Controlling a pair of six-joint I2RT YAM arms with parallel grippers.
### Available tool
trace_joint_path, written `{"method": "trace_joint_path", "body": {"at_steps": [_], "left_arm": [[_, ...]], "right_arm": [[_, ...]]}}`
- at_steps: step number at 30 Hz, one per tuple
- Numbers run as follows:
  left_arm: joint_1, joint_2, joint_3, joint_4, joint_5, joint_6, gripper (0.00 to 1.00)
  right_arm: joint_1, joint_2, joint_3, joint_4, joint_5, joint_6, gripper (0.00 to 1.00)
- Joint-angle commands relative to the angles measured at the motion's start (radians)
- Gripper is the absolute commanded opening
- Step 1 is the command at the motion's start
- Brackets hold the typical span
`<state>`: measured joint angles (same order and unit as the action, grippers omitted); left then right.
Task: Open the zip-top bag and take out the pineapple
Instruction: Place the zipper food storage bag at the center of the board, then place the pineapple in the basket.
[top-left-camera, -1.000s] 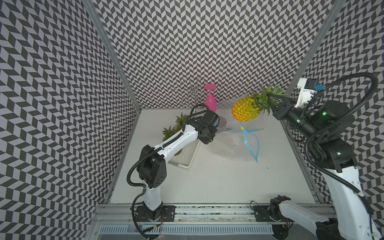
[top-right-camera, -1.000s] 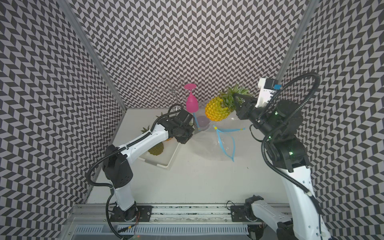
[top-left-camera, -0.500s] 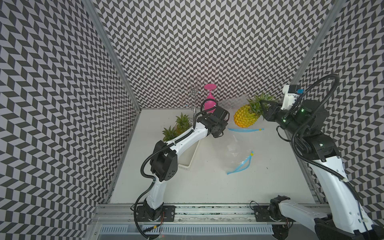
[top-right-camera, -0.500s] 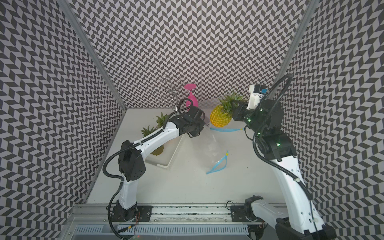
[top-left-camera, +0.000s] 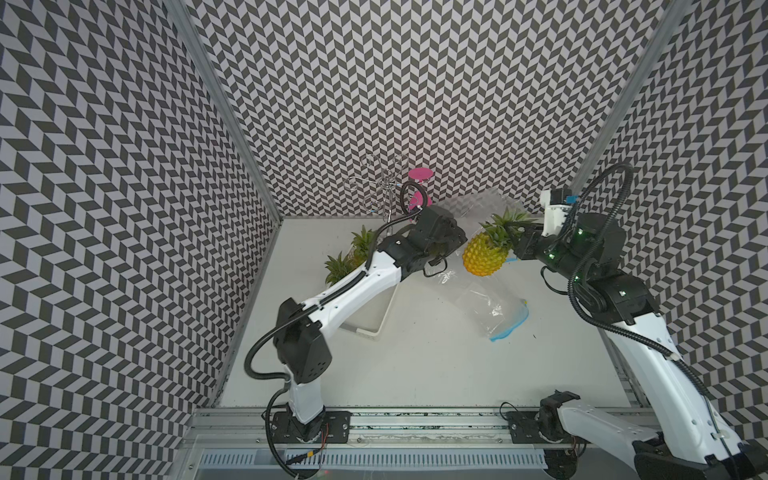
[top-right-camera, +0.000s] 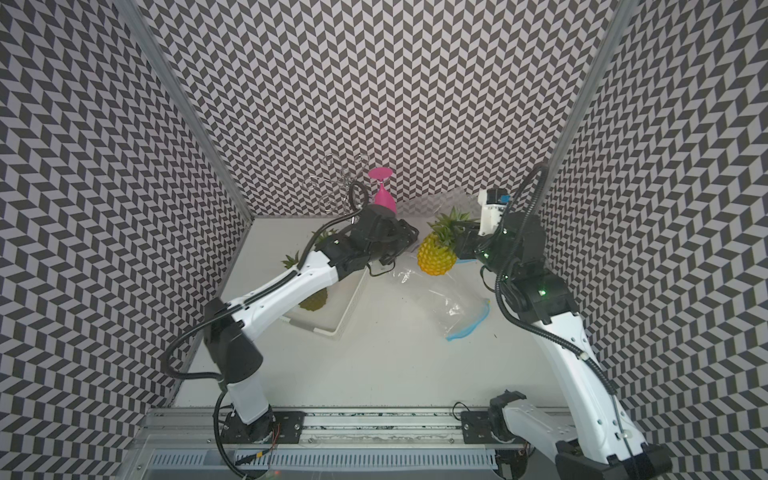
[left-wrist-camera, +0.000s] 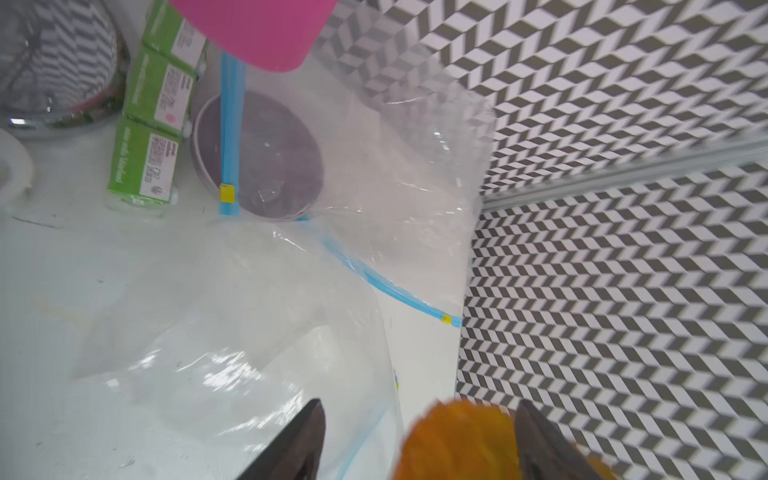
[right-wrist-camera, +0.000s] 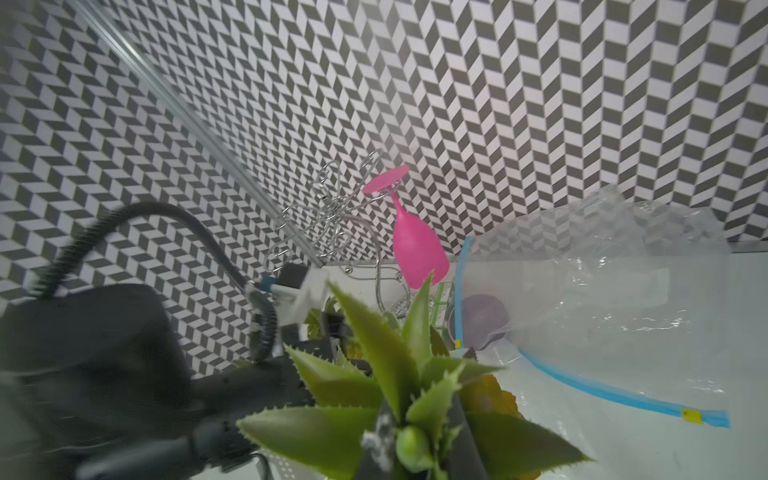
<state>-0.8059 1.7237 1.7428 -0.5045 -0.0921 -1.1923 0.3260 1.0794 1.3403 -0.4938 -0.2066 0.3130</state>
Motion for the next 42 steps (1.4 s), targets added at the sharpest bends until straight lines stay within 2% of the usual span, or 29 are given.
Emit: {"method": "trace_joint_path", "body": {"at_steps": [1,4,9,13,17,25,32,42], "left_arm": [[-0.003,-0.182,-0.109,0.096,-0.005,0.111,0.63],[-0.001,-0.327,-0.149,0.044,-0.062,0.206,0.57],[-0.001,-0.578,-0.199,-0.103,-0.254,0.302,0.46],[-0.001,-0.795,-0.344,-0.153,-0.374,0.373,0.35],[0.001,-0.945,-0.445,-0.277,-0.440,0.369,0.24],[0.001,-1.067,-0.552,-0.448,-0.404,0.314,0.29],[0.001,-1.092,-0.598,-0.443,-0.374,0.318,0.30],[0.001,-1.072,-0.614,-0.430,-0.362,0.340,0.35]], "right_arm": [[0.142,0.019,0.005,0.223,-0.033,-0.065,0.00],[0.284,0.061,-0.034,0.304,-0.020,-0.078,0.00],[0.494,0.165,-0.059,0.453,0.041,-0.117,0.00],[0.608,0.274,-0.084,0.607,0.098,-0.154,0.00],[0.625,0.361,-0.166,0.820,0.156,-0.117,0.00],[0.623,0.497,-0.173,0.921,0.269,-0.109,0.00],[0.618,0.556,-0.133,0.913,0.346,-0.105,0.00],[0.617,0.674,-0.123,0.887,0.311,-0.139,0.00]]}}
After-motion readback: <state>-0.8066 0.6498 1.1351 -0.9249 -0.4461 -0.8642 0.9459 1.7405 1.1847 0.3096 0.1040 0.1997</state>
